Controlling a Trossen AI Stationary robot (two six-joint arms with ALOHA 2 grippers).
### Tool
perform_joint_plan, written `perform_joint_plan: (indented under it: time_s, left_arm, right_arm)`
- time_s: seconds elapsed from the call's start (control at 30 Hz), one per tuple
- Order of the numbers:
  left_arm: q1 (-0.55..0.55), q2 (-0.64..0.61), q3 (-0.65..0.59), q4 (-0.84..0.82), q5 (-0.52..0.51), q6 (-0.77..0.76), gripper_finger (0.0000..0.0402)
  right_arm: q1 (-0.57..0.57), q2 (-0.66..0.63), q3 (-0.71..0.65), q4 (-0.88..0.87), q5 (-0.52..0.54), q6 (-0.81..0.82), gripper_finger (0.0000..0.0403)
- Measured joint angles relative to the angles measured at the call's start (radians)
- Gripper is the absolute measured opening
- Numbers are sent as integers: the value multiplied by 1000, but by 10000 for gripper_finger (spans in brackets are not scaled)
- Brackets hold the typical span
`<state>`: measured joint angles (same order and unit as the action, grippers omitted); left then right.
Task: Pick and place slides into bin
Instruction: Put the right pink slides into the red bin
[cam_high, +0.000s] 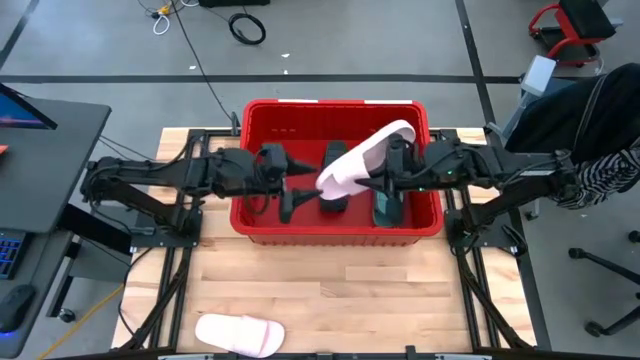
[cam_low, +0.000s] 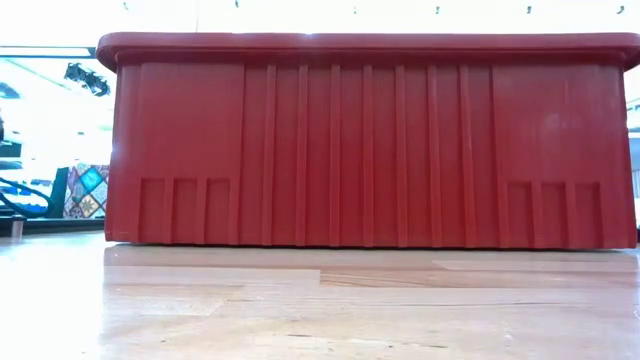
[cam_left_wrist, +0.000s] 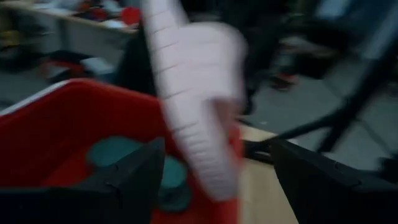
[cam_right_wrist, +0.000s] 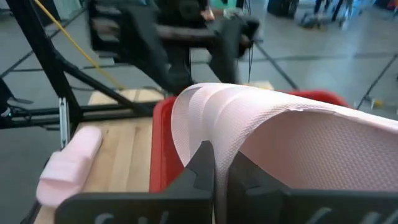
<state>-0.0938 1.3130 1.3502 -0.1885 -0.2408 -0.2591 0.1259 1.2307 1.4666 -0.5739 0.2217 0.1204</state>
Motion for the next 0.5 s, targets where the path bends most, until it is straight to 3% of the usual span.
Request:
perform_joint_plan:
  time_s: [0.13,0.5]
  left_arm:
    - [15,11,0,-28,-78,-42,300]
    - [18,38,0,78,-73,-37,297]
  right_arm:
    - [0,2,0,48,-1,-42,9]
    - [0,5,0,150,59,-72,9]
